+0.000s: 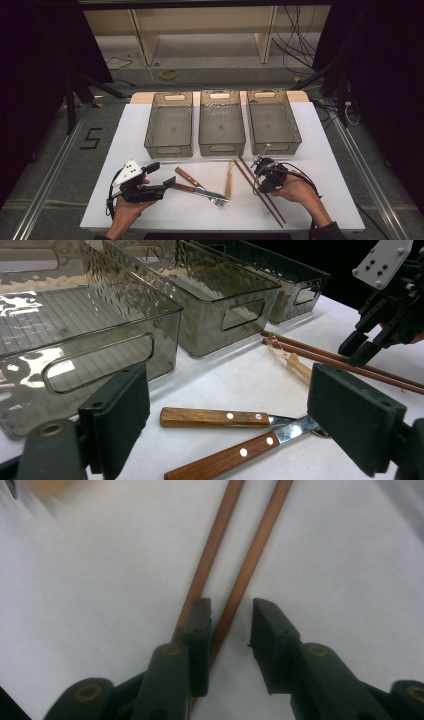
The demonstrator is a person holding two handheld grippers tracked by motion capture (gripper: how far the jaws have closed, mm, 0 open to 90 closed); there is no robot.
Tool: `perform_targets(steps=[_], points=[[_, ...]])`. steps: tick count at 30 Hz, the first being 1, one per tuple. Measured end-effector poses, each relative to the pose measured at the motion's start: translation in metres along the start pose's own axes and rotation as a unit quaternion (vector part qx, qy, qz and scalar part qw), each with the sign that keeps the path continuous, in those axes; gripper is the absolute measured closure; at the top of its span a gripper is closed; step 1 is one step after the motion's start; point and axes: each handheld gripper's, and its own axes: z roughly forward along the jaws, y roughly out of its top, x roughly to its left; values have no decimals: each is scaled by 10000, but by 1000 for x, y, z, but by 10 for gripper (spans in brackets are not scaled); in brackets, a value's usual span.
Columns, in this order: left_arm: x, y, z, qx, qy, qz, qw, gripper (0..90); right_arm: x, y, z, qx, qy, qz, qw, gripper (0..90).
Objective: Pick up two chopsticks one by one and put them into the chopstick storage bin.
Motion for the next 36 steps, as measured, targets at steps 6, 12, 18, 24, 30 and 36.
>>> perform_targets(steps=[6, 12, 18, 24, 30, 36], points=[[0, 0, 0, -3, 5, -9, 10000, 166, 0, 1, 1, 117, -65, -46, 9999, 788], [0, 0, 0, -1, 3, -10, 10000, 166, -3, 3, 1, 174, -59, 23, 9998, 813], [0, 0, 0, 0, 6, -8, 10000, 166, -7, 3, 1, 195, -7, 53, 9998, 852], [0, 0, 0, 3, 0, -8, 10000, 166, -11, 2, 0, 109, 2, 106, 9999, 854], [0, 1, 1, 42, -22, 4, 10000, 166, -11, 0, -11, -116, 0, -44, 9999, 854], [-3, 5, 6, 203, -161, 51, 9997, 166, -3, 1, -24, -357, -26, -236, 9991, 854]])
